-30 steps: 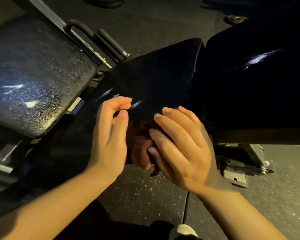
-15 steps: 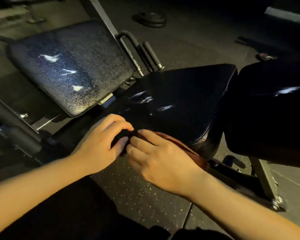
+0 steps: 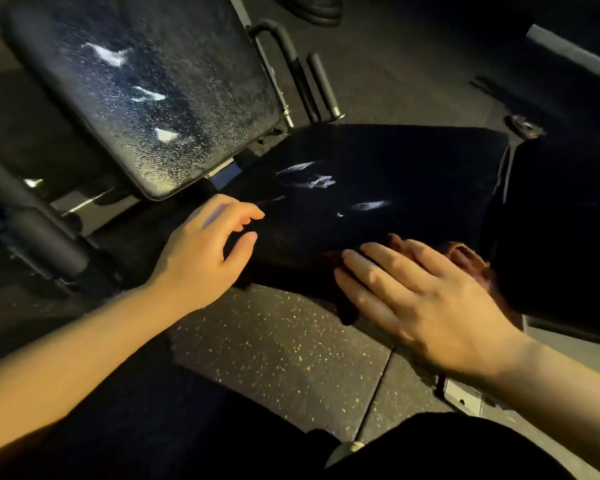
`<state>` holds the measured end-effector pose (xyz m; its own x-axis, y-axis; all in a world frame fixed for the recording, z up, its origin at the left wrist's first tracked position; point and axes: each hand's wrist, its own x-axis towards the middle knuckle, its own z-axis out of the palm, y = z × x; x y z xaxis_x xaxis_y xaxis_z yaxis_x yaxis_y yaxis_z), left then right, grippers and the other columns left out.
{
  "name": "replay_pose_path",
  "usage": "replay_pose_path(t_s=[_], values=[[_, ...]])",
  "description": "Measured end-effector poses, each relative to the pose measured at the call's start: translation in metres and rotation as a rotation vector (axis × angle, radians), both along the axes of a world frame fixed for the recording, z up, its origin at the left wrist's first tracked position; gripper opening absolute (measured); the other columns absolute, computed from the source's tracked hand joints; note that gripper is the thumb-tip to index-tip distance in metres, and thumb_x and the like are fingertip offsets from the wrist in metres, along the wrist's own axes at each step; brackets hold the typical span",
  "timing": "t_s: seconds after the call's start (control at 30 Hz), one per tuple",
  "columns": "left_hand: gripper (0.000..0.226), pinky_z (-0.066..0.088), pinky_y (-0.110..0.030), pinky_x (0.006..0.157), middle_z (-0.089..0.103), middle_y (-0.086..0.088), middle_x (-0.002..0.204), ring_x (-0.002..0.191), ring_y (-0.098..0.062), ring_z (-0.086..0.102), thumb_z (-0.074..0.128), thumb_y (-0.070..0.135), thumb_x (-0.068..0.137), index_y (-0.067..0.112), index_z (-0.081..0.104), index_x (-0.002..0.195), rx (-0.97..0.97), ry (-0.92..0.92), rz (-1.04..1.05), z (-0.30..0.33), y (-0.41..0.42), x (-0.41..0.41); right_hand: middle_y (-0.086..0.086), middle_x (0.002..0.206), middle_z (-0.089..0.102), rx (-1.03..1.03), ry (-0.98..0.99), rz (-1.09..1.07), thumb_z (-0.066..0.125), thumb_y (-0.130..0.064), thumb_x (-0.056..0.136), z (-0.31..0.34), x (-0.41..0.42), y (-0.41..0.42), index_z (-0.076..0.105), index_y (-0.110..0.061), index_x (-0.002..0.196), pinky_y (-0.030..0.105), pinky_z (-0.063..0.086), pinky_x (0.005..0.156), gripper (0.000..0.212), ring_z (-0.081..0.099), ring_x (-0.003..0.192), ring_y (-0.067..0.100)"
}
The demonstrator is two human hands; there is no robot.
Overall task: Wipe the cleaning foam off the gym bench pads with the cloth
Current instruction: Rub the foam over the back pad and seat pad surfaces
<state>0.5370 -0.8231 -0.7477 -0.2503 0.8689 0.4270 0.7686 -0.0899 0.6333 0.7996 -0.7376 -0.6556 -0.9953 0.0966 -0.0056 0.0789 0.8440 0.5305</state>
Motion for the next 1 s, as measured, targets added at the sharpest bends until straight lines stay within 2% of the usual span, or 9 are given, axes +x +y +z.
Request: replay_pose_path(t_s=[0.1,0.2,0.33,0.47,0.57,0.77,0.9,0.97,1.0], values=[[0.031,0.043,-0.011,0.072,0.062,0.001,0.097,0.085,-0.009,0.057,0.043,0.030,0.090,0.014,0.064,0.106,-0.021,0.207,0.041,0.003,-0.021,-0.017,0.021,0.137,0.048,0.064,-0.116,0.063,0.022,-0.015,0.092,-0.020,-0.037,-0.006,0.052,-0.006,0.134,0.053,0.038,0.095,0.053,0.043,0.125,0.037],[0.036,0.047,-0.039,0.069,0.066,-0.005,0.091,0.080,-0.027,0.064,0.040,0.033,0.092,0.012,0.067,0.104,-0.199,0.601,0.164,-0.007,-0.053,-0.042,0.013,0.137,0.052,0.098,-0.218,0.026,0.010,-0.016,0.086,-0.044,-0.078,-0.014,0.060,-0.016,0.129,0.050,0.044,0.095,0.066,0.048,0.125,0.030],[0.043,0.039,-0.046,0.080,0.061,-0.010,0.074,0.073,-0.033,0.060,0.038,0.039,0.093,0.010,0.068,0.083,-0.534,0.921,0.182,-0.039,-0.086,-0.077,0.008,0.136,0.054,0.040,-0.281,0.002,0.012,-0.015,0.088,-0.074,-0.143,-0.021,0.061,-0.021,0.126,0.045,0.047,0.096,0.062,0.051,0.123,0.023],[0.062,0.035,-0.045,0.082,0.060,-0.005,0.064,0.068,-0.027,0.054,0.023,0.043,0.094,0.013,0.070,0.066,-0.645,0.988,0.132,-0.046,-0.077,-0.083,0.023,0.153,0.016,-0.036,-0.327,0.029,0.025,-0.019,0.101,-0.096,-0.196,-0.026,0.018,-0.008,0.149,0.055,0.026,0.111,0.050,0.019,0.141,0.036],[0.069,0.029,-0.041,0.083,0.067,0.003,0.082,0.081,-0.019,0.055,0.009,0.049,0.096,0.022,0.073,0.089,-0.843,1.109,0.079,-0.041,-0.066,-0.076,0.022,0.155,0.005,-0.115,-0.346,-0.068,0.036,-0.026,0.100,-0.090,-0.205,-0.032,0.003,-0.013,0.151,0.057,0.020,0.112,0.063,0.007,0.143,0.039],[0.058,0.025,-0.038,0.077,0.065,0.006,0.089,0.084,-0.017,0.051,0.024,0.064,0.093,0.026,0.067,0.095,-0.945,1.115,-0.031,-0.033,-0.068,-0.079,0.018,0.156,0.002,-0.172,-0.331,-0.241,0.048,-0.023,0.094,-0.047,-0.135,-0.032,0.007,-0.019,0.152,0.059,0.026,0.108,0.071,0.020,0.137,0.049],[0.040,0.024,-0.038,0.076,0.067,0.005,0.093,0.089,-0.018,0.055,0.033,0.048,0.094,0.026,0.066,0.094,-0.882,1.067,-0.032,-0.034,-0.076,-0.081,0.020,0.138,0.049,-0.120,-0.325,-0.274,0.082,-0.021,0.057,-0.025,-0.096,-0.027,0.056,-0.017,0.134,0.059,0.041,0.095,0.081,0.051,0.117,0.050],[0.036,0.025,-0.037,0.072,0.067,0.004,0.077,0.076,-0.018,0.057,0.040,0.042,0.090,0.025,0.069,0.078,-0.834,1.057,-0.056,-0.039,-0.079,-0.090,0.023,0.142,0.042,-0.091,-0.323,-0.272,0.081,-0.024,0.063,-0.027,-0.099,-0.026,0.044,-0.017,0.143,0.061,0.032,0.101,0.088,0.040,0.126,0.053],[0.034,0.026,-0.035,0.069,0.064,0.003,0.063,0.064,-0.019,0.055,0.044,0.038,0.084,0.023,0.067,0.063,-0.809,1.067,-0.066,-0.046,-0.080,-0.093,0.026,0.148,0.028,-0.098,-0.355,-0.292,0.074,-0.025,0.074,-0.029,-0.112,-0.027,0.025,-0.018,0.151,0.060,0.025,0.106,0.092,0.027,0.133,0.055]])
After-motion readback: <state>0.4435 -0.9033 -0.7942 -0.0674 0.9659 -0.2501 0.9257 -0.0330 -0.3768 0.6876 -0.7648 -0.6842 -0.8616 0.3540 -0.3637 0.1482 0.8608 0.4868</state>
